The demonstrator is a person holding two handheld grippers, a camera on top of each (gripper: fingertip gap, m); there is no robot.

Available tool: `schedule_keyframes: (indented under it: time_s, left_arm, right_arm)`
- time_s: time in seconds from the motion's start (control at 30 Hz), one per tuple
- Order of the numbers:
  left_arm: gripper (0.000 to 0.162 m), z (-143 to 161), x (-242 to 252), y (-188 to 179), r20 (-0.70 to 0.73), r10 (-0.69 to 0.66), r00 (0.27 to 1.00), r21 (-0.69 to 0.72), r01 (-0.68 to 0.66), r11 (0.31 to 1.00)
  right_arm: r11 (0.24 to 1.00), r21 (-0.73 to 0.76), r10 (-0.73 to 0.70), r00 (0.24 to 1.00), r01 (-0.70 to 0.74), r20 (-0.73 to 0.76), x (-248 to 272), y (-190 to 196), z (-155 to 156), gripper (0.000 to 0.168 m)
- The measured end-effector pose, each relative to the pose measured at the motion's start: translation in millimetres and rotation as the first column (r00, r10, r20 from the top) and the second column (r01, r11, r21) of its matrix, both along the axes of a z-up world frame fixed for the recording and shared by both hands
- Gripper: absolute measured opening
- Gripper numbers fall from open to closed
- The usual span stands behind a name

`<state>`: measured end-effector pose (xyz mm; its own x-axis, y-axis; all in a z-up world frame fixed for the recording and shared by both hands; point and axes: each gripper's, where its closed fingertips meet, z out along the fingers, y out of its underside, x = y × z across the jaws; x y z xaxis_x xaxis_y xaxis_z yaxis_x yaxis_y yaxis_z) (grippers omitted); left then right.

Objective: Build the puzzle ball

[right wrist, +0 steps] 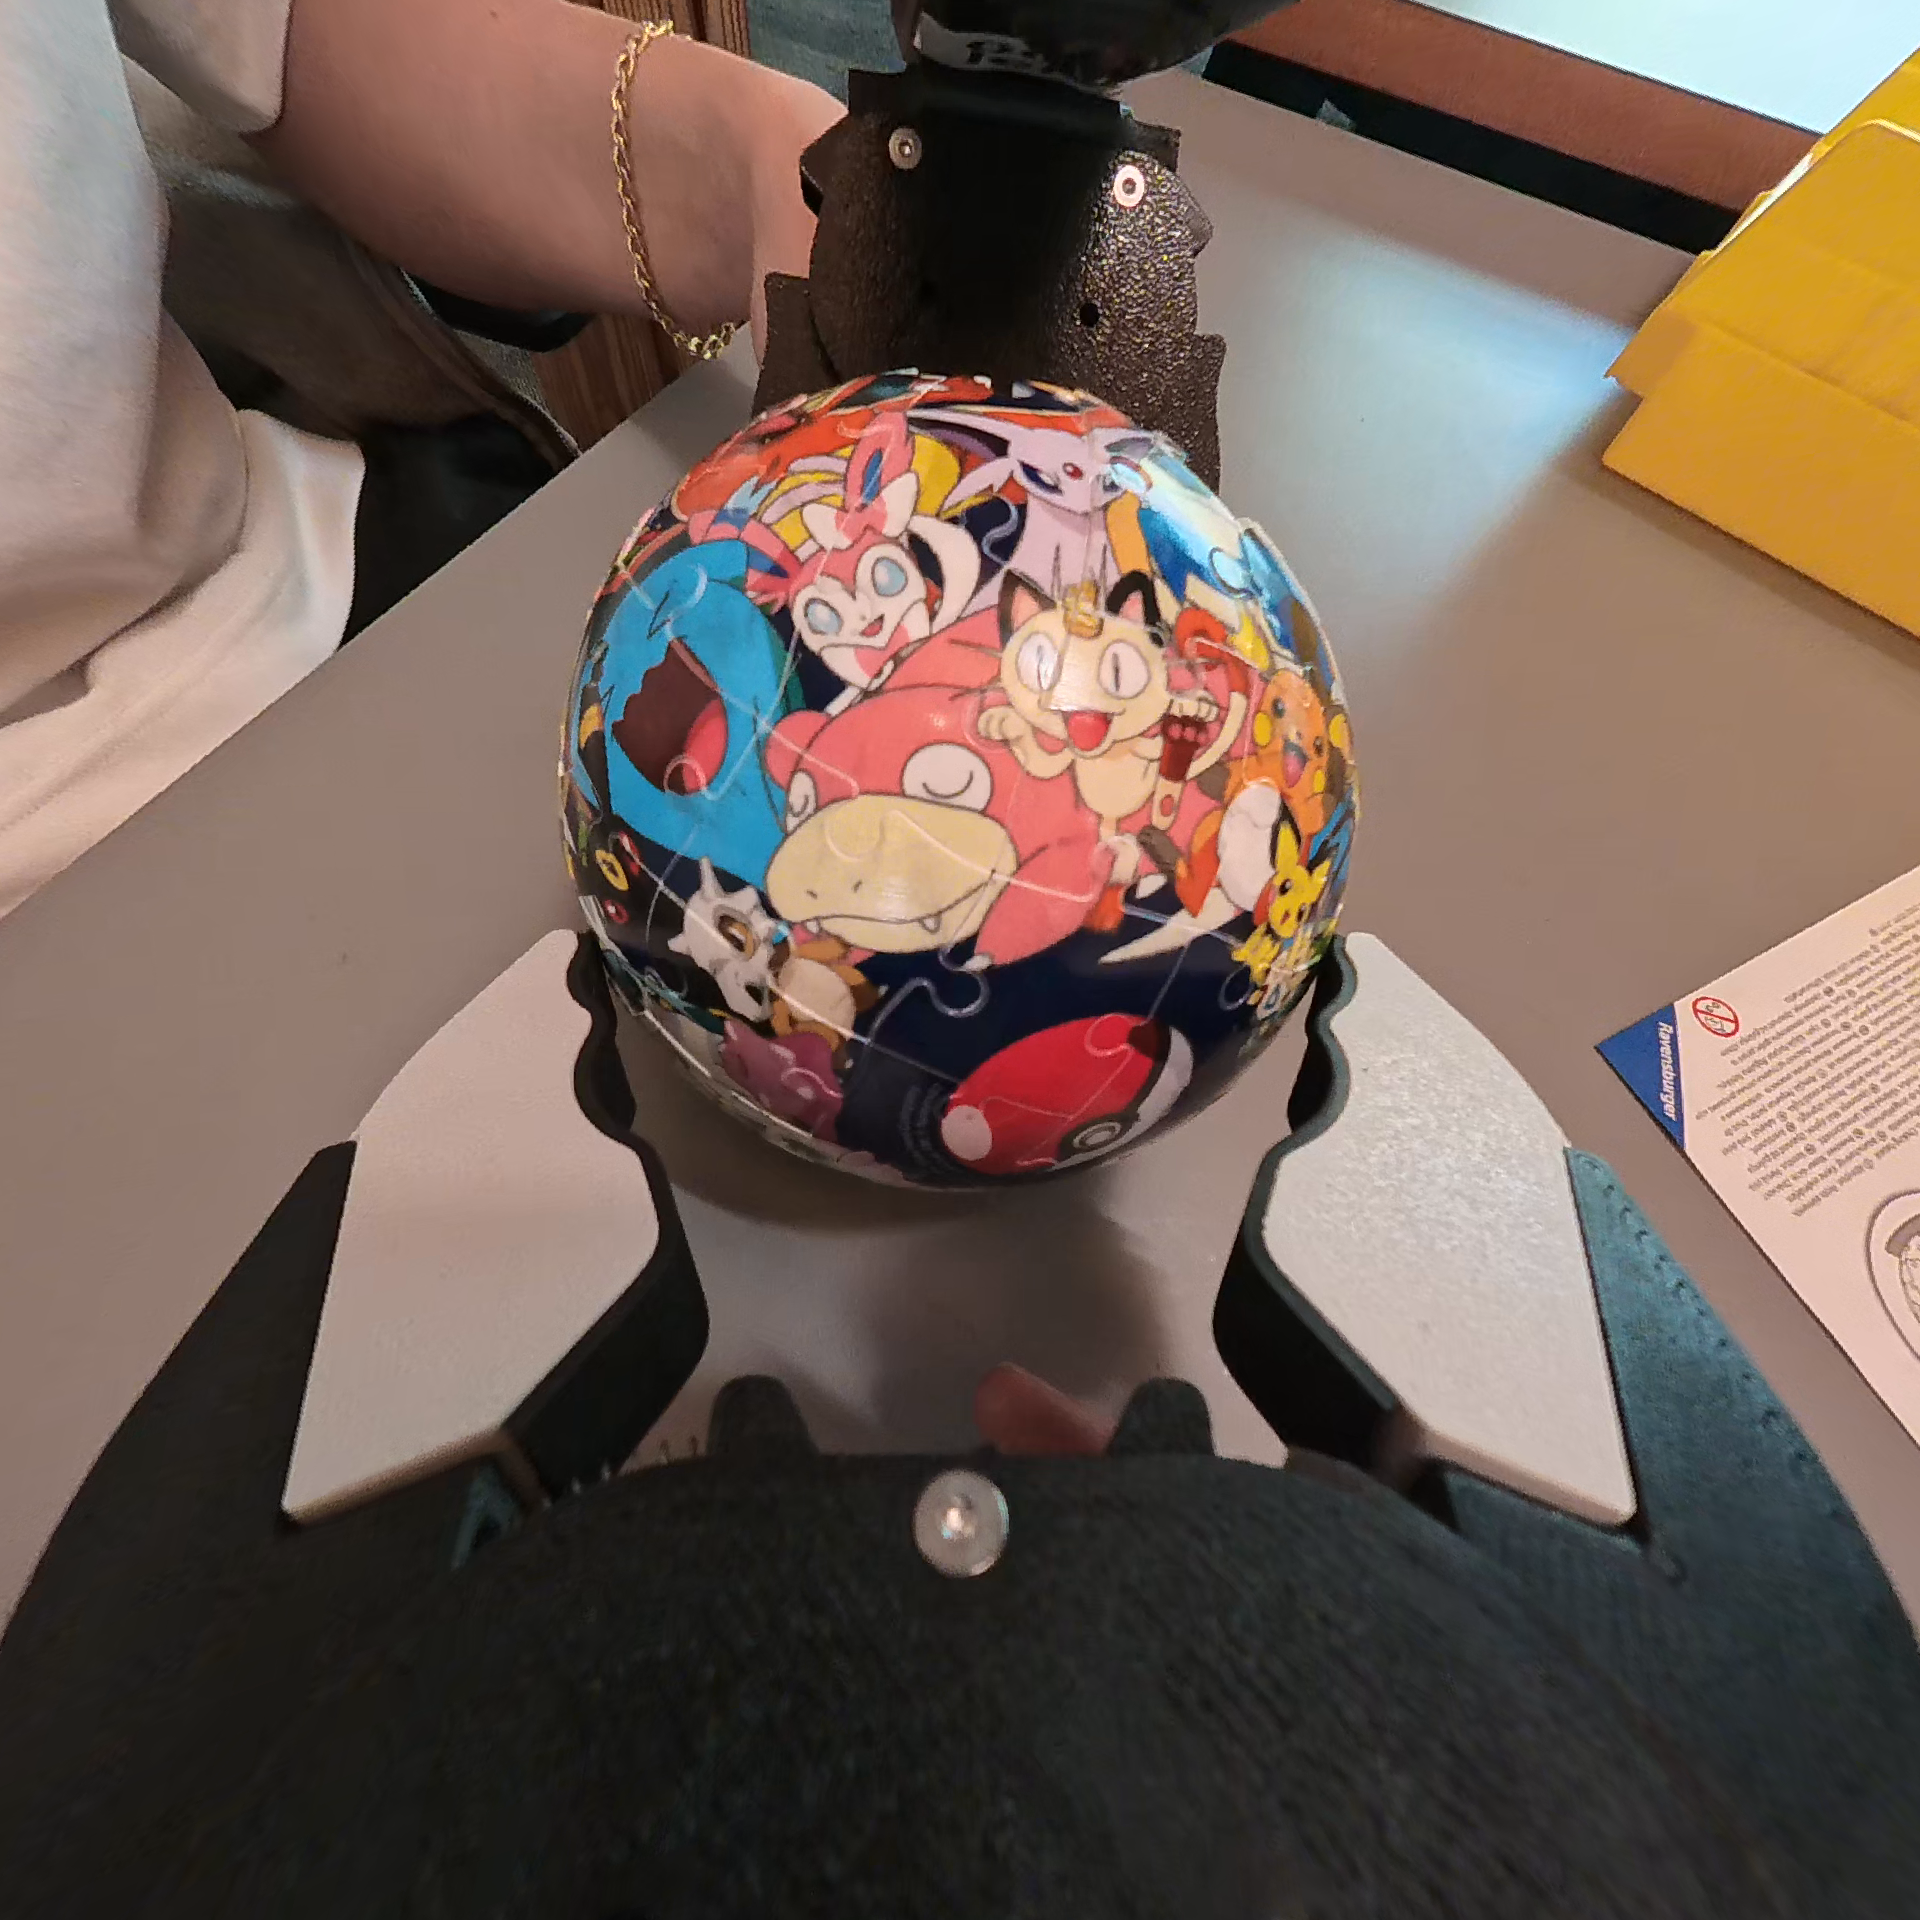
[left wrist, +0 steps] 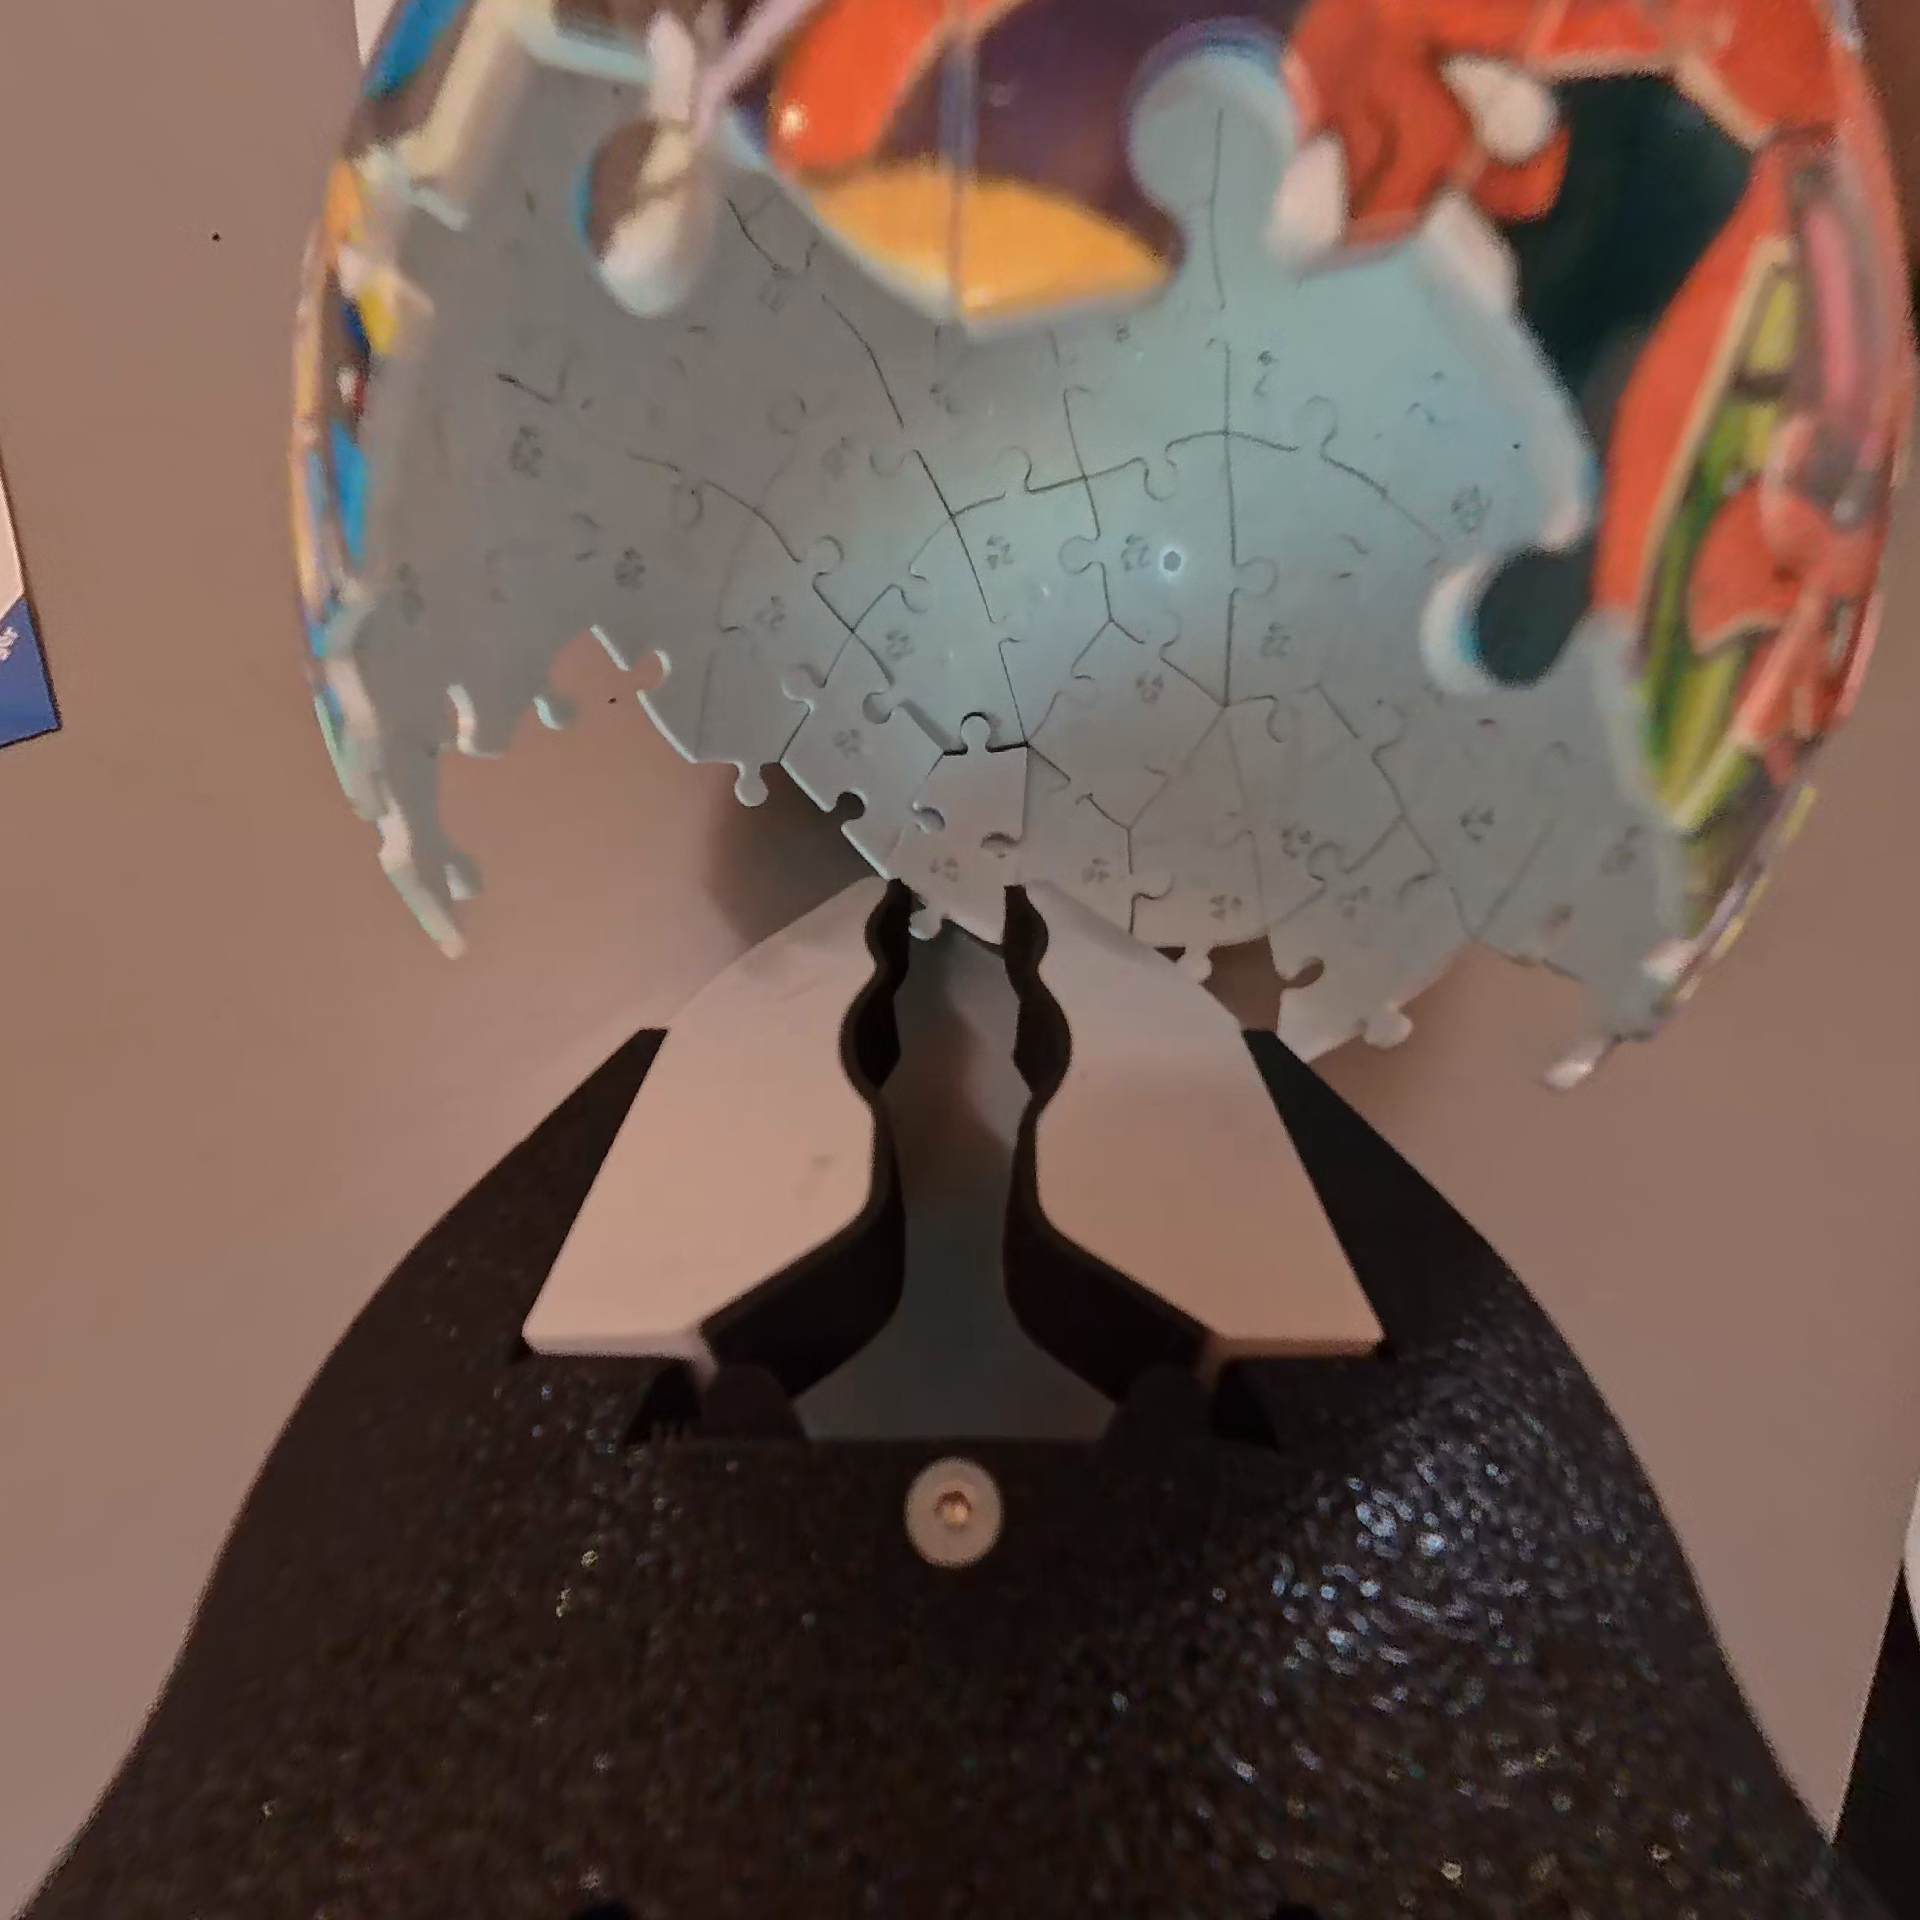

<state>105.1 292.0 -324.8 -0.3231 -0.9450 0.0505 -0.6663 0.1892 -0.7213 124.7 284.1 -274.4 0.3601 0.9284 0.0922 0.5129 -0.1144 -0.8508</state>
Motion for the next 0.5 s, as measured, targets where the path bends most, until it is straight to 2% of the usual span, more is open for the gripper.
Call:
schedule_keyframes:
  time_s: [0.5]
  left_arm:
    - [0.02,3.0,2.0,0.6,0.019,0.003,1.0,-0.014,-0.003,1.0]
  right_arm:
    - [1.0,0.004,0.002,1.0,-0.002,0.006,-0.6,-0.7,0.7,0.125]
